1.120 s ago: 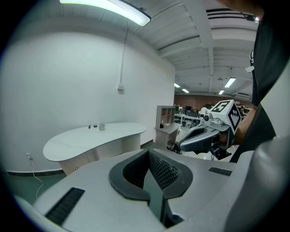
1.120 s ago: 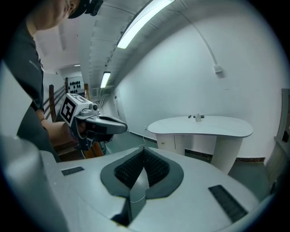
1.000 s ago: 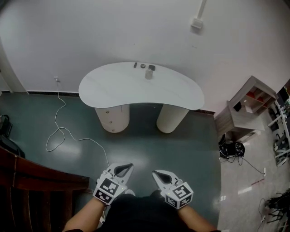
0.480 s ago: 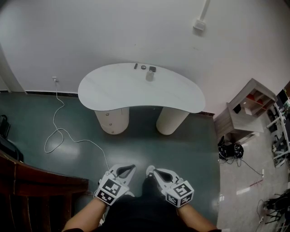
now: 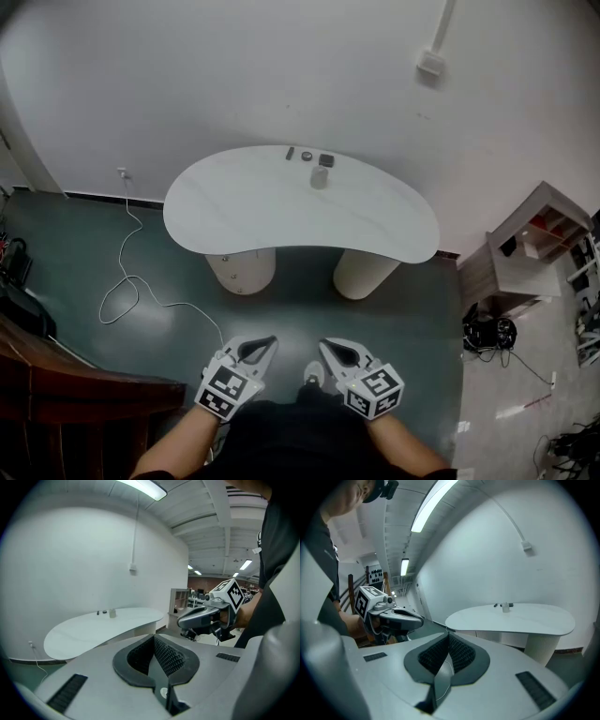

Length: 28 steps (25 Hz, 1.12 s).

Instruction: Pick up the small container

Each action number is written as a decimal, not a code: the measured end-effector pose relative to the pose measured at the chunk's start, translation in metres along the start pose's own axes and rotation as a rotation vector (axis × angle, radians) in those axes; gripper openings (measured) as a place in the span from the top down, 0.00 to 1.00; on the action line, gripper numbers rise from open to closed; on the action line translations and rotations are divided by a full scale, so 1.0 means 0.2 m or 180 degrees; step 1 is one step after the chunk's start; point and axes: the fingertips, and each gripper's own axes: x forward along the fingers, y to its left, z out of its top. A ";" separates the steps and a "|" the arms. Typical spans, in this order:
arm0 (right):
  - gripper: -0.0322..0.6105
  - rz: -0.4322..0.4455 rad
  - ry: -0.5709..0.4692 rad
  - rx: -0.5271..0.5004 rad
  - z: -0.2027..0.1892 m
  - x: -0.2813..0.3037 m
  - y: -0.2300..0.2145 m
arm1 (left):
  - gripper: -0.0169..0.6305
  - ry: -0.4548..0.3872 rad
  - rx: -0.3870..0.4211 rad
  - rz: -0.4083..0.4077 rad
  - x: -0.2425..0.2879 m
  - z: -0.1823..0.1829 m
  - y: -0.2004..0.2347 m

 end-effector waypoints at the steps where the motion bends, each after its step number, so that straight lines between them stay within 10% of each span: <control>1: 0.96 0.0019 -0.0021 -0.0032 0.04 0.02 -0.05 | 0.95 -0.0020 -0.0002 0.0019 0.05 0.04 0.03; 28: 0.96 0.0607 0.0174 -0.0018 0.25 0.35 -0.86 | 0.95 0.0218 -0.0244 0.0216 0.90 0.40 0.35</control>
